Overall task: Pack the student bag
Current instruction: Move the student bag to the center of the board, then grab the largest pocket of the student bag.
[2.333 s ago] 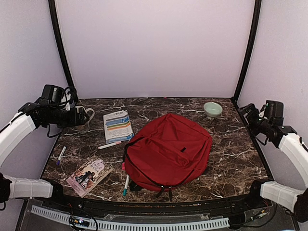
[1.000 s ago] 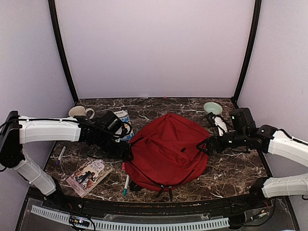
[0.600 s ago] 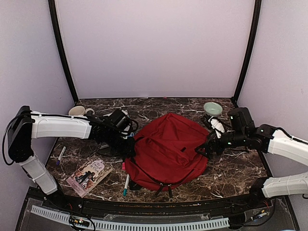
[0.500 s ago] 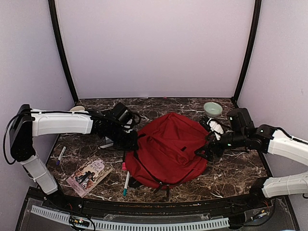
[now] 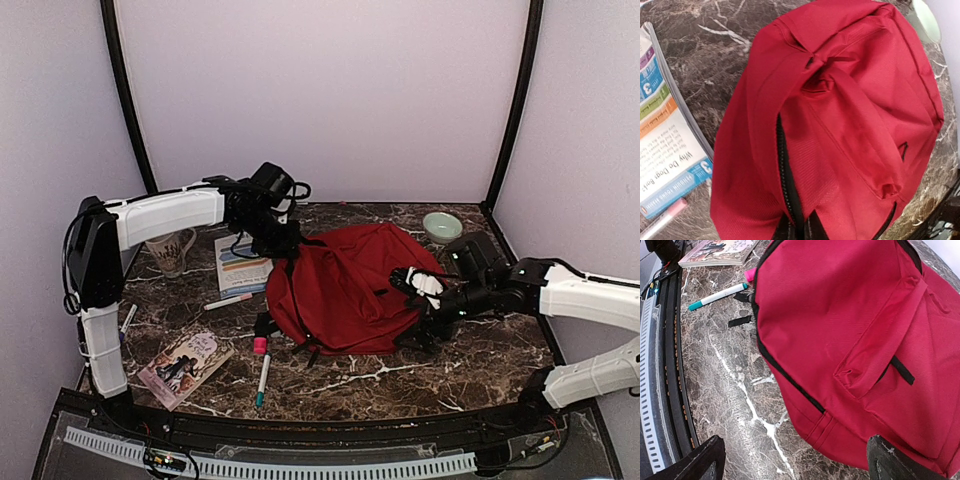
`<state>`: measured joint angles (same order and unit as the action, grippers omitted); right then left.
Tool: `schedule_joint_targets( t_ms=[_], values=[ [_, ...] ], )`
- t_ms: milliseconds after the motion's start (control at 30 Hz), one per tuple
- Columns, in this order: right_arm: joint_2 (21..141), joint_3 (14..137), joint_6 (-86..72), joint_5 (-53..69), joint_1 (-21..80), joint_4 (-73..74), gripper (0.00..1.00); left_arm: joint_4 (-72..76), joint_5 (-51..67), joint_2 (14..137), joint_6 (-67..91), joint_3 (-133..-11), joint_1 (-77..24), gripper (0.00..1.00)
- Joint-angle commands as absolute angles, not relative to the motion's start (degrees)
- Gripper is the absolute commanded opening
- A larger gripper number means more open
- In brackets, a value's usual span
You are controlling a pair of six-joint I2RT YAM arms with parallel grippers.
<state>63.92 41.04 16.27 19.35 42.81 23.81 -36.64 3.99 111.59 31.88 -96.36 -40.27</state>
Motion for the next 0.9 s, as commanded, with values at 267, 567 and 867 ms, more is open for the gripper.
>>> schedule_joint_targets(
  t_ms=[267,567,867],
  values=[
    [68.8,43.69,13.27,17.37,47.56,16.18,0.99,-37.4,2.09,99.75,19.56,-92.92,-41.91,0.97],
    [68.31,41.61,7.03,13.1,48.52,9.21,0.99,-32.34,-1.32,81.21,14.95,-70.03,-51.28,0.92],
    [65.37,39.81,5.28,5.4,48.54,4.46,0.99,-36.41,-6.36,76.56,17.4,-62.55,-59.91,0.78]
  ],
)
